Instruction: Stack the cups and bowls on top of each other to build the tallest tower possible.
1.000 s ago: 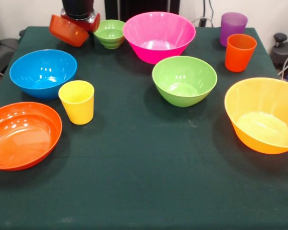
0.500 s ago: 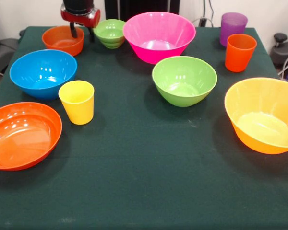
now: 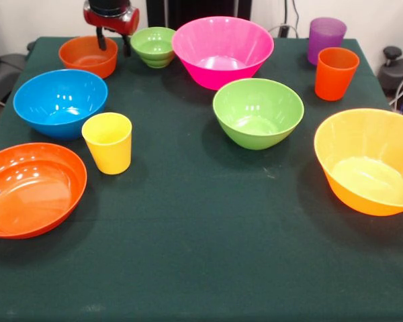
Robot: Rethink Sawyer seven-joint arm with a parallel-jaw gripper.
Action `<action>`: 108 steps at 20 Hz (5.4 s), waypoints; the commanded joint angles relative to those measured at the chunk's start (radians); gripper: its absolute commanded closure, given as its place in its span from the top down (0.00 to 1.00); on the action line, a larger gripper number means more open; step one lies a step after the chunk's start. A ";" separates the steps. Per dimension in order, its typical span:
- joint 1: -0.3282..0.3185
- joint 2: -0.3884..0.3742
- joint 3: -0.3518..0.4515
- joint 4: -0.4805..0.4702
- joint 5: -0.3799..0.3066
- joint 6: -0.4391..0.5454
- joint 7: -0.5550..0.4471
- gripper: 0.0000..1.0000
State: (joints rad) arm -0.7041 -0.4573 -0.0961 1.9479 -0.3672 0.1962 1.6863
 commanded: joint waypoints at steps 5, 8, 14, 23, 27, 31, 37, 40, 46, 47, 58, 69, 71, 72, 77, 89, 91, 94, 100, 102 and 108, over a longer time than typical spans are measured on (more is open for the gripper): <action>0.042 0.039 0.113 -0.002 0.013 0.023 0.098 1.00; 0.046 0.042 0.113 -0.006 0.015 0.025 0.098 1.00; 0.054 0.045 0.107 -0.015 0.008 0.022 0.094 1.00; 0.048 0.047 0.111 -0.008 -0.004 -0.038 0.106 1.00; 0.051 0.045 0.116 -0.007 -0.011 -0.062 0.107 1.00; 0.045 0.046 0.123 -0.005 -0.007 -0.058 0.106 1.00; 0.041 0.052 0.128 -0.016 -0.004 -0.044 0.100 1.00; 0.038 0.053 0.132 -0.018 -0.006 -0.043 0.095 1.00; 0.059 0.053 0.114 -0.024 -0.001 -0.044 0.108 1.00; 0.057 0.054 0.117 -0.026 0.000 -0.039 0.105 1.00; 0.059 0.051 0.119 -0.027 -0.013 -0.062 0.100 0.00; 0.054 0.059 0.125 -0.029 -0.005 -0.055 0.103 0.00; 0.070 0.052 0.113 -0.028 0.004 -0.047 0.115 0.00; 0.082 0.039 0.106 -0.024 0.013 -0.034 0.122 0.00; 0.102 -0.052 0.109 0.034 0.053 0.034 0.142 0.00; 0.193 -0.324 0.090 0.222 0.163 0.176 0.172 0.00; 0.222 -0.355 0.075 0.247 0.182 0.181 0.185 0.00; 0.247 -0.391 0.063 0.297 0.198 0.184 0.187 0.00; 0.275 -0.461 0.018 0.433 0.198 0.134 0.190 0.00; 0.266 -0.467 0.006 0.489 0.185 0.084 0.192 0.00; 0.248 -0.450 -0.035 0.587 0.141 -0.030 0.205 0.00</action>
State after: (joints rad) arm -0.4593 -0.9271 -0.1416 2.3860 -0.2016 0.2745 1.7102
